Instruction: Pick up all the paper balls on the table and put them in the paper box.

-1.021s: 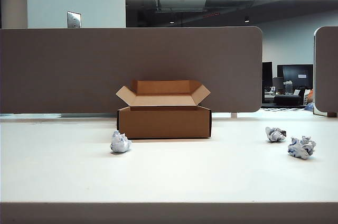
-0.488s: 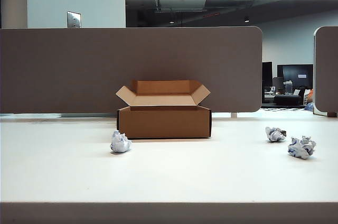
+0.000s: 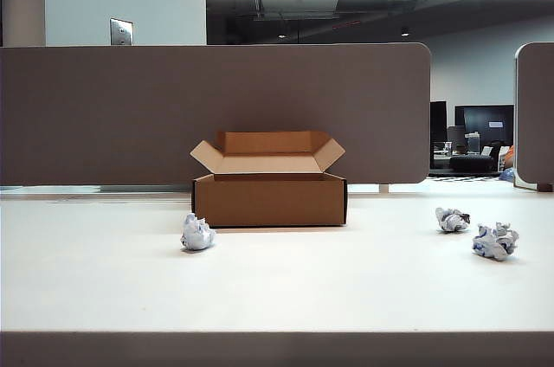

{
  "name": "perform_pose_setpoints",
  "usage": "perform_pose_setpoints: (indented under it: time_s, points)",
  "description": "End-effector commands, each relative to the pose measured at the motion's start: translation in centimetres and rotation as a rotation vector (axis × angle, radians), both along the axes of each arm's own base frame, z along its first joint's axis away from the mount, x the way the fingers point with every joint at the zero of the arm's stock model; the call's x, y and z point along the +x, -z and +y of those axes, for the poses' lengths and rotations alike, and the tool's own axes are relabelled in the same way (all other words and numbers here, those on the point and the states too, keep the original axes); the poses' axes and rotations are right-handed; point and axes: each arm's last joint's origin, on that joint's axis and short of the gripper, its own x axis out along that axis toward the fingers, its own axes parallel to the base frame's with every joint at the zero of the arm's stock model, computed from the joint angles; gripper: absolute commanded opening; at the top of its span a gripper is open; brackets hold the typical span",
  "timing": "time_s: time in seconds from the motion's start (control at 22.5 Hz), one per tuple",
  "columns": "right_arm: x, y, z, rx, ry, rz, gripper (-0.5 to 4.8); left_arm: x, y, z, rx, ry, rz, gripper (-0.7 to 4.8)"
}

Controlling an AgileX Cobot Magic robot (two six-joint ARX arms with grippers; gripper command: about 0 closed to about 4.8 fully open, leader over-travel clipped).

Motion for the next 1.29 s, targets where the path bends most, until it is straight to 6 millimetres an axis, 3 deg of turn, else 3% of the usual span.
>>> perform_pose_setpoints:
  time_s: [0.04,0.31,0.4,0.44,0.49,0.67,0.75,0.8,0.84,0.98,1.29]
  points:
    - [2.1,1.2,0.3,0.034,-0.06,0.101,-0.04,2.4,-0.4,-1.2,-0.004,0.109,0.052,-0.05]
    - [5.8,4.3,1.3,0.1,-0.145,0.291,0.03,6.9,0.6,-4.7,0.133,0.271,0.194,0.0]
    - [6.6,5.2,1.7,0.086,-0.131,0.345,0.32,8.0,1.3,-5.7,0.188,0.29,0.243,0.38]
    - [7.3,6.1,2.4,0.069,-0.134,0.393,1.07,8.8,1.9,-6.4,0.227,0.308,0.287,1.09]
    - [7.5,6.5,2.7,0.062,-0.134,0.411,1.55,9.3,2.3,-6.7,0.241,0.322,0.308,1.45]
    - [8.5,7.9,3.4,0.036,-0.122,0.481,3.43,11.2,4.0,-7.5,0.249,0.335,0.389,1.86]
    - [8.9,8.6,4.0,0.028,-0.141,0.51,3.69,12.0,4.9,-7.8,0.251,0.342,0.427,2.04]
    - [9.3,9.2,4.3,0.022,-0.146,0.536,3.72,12.7,5.7,-8.0,0.251,0.351,0.458,2.77]
    - [9.7,9.7,4.3,0.017,-0.145,0.554,3.75,13.1,6.2,-8.2,0.246,0.366,0.477,3.11]
    - [10.9,11.6,4.6,0.014,-0.14,0.623,3.79,14.4,8.2,-8.9,0.208,0.383,0.567,3.14]
    - [12.0,14.1,4.7,0.047,-0.043,0.738,4.01,15.4,10.1,-9.8,0.166,0.429,0.646,3.14]
